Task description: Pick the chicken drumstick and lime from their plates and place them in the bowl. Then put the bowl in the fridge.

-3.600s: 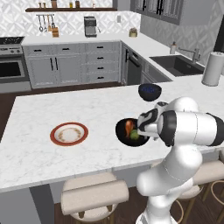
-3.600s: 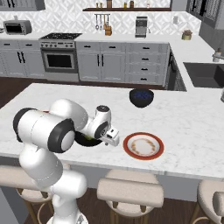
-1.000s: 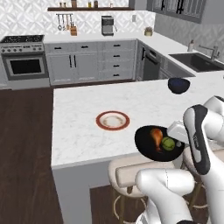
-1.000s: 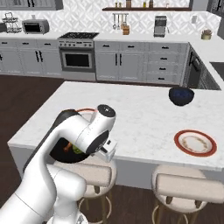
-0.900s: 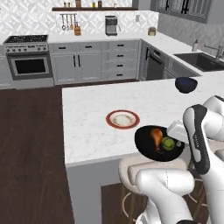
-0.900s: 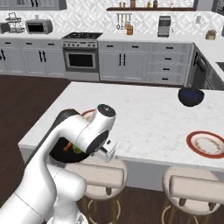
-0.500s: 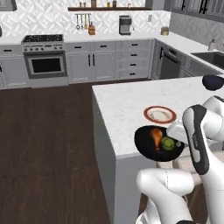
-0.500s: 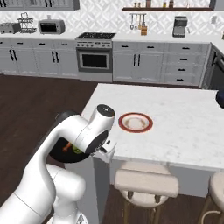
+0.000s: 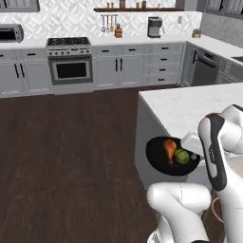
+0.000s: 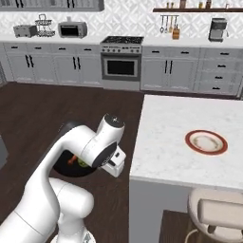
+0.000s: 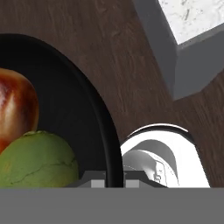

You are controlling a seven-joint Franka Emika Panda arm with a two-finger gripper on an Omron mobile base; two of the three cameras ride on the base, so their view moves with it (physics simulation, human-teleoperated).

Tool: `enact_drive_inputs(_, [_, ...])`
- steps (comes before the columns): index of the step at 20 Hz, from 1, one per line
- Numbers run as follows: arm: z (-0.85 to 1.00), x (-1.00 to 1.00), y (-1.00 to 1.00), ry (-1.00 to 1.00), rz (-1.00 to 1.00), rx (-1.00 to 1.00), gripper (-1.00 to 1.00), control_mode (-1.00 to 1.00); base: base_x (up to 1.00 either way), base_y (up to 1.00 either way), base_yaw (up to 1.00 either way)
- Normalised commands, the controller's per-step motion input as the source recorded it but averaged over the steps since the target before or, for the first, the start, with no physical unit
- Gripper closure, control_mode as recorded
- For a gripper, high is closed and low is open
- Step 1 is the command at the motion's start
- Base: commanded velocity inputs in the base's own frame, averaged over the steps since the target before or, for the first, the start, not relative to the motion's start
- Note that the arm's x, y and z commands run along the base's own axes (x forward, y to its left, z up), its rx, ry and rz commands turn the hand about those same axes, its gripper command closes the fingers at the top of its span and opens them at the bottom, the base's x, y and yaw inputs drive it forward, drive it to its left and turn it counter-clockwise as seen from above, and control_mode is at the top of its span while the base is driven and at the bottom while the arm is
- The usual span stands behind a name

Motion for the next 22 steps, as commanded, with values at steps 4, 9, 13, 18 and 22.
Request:
enact_drive_inputs(4, [0.0,0.0,0.0,0.0,0.0,0.0,1.0,1.0,0.93,1.0,0.0])
enact_drive_inputs(9, [0.0,0.0,0.0,0.0,0.0,0.0,1.0,1.0,1.0,1.0,0.0])
enact_drive_inputs(13, [0.0,0.0,0.0,0.0,0.0,0.0,1.0,1.0,1.0,1.0,0.0])
enact_drive_inputs(18, [0.0,0.0,0.0,0.0,0.0,0.0,1.0,1.0,1.0,0.81,0.07])
enact_drive_inputs(22, [0.0,0.0,0.0,0.0,0.0,0.0,1.0,1.0,1.0,0.51,0.09])
